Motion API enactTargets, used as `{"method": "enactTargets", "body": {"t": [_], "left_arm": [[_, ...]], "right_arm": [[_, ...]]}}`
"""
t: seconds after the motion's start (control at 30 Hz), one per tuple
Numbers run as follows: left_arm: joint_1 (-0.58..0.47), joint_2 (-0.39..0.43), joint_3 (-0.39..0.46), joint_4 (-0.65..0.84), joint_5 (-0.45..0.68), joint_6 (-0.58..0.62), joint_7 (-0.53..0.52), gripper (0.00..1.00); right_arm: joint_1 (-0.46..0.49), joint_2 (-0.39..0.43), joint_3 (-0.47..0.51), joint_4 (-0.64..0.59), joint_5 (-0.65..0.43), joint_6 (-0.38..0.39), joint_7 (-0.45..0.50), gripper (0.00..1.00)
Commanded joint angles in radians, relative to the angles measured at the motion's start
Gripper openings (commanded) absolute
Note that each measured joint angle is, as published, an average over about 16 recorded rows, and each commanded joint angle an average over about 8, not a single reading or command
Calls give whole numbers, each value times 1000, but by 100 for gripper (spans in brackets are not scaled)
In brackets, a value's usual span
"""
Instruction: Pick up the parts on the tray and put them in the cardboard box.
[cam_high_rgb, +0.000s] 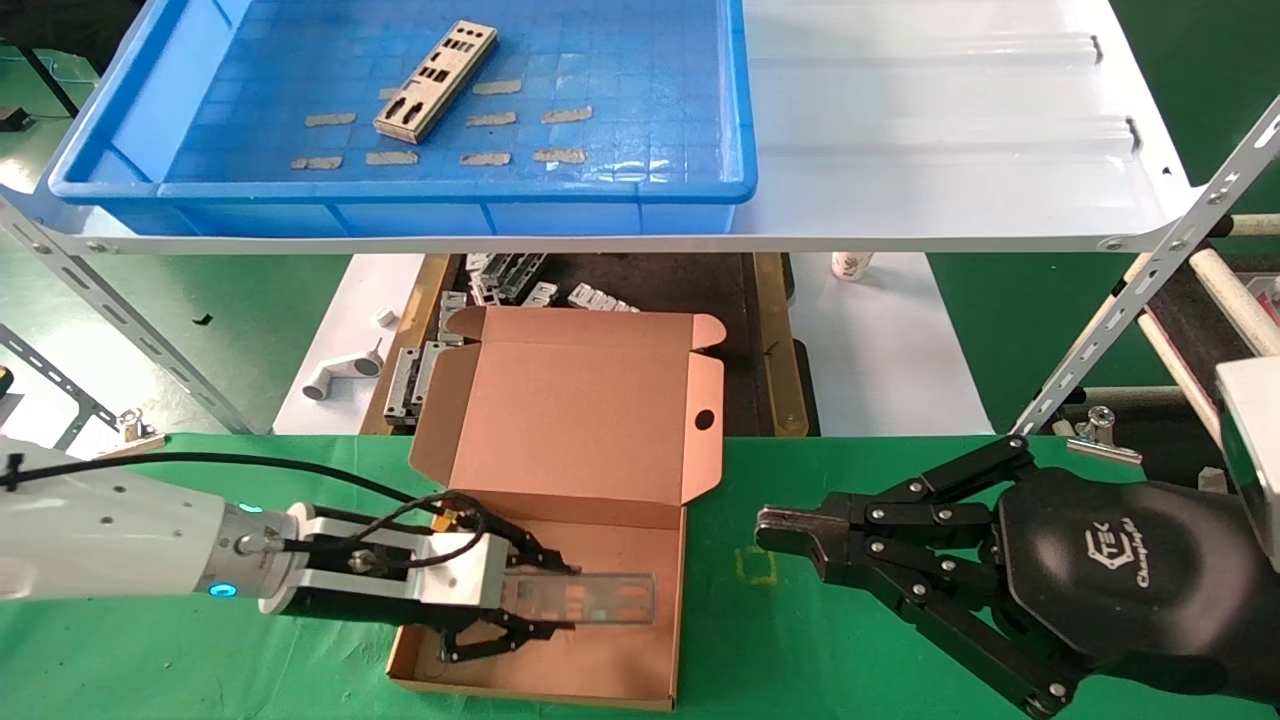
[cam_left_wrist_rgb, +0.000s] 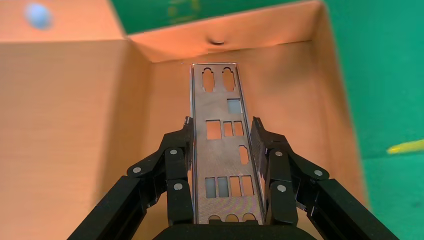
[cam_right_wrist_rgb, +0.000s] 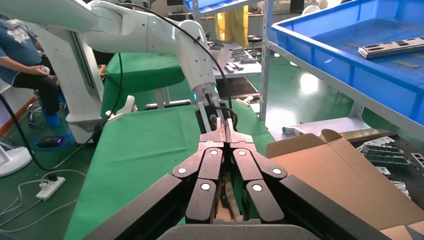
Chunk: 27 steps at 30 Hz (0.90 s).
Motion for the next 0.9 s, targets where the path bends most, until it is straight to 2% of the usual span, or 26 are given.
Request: {"method": "enactTargets", "body": {"t": [0.03, 0.2, 0.27, 0.3, 0.9], "left_arm": [[-6, 22, 10, 35, 10, 8, 4, 12], [-28, 51, 21, 119, 19, 39, 28, 73], [-37, 57, 23, 146, 20, 49, 43, 93], [-40, 59, 22, 158, 18, 53, 50, 100], [-88, 69, -8, 278, -23, 96, 143, 100]], "right_arm": [[0, 0, 0, 0, 0, 0, 0, 0], [0, 0, 0, 0, 0, 0, 0, 0], [0, 0, 0, 0, 0, 0, 0, 0], [0, 0, 0, 0, 0, 0, 0, 0], [0, 0, 0, 0, 0, 0, 0, 0]]}}
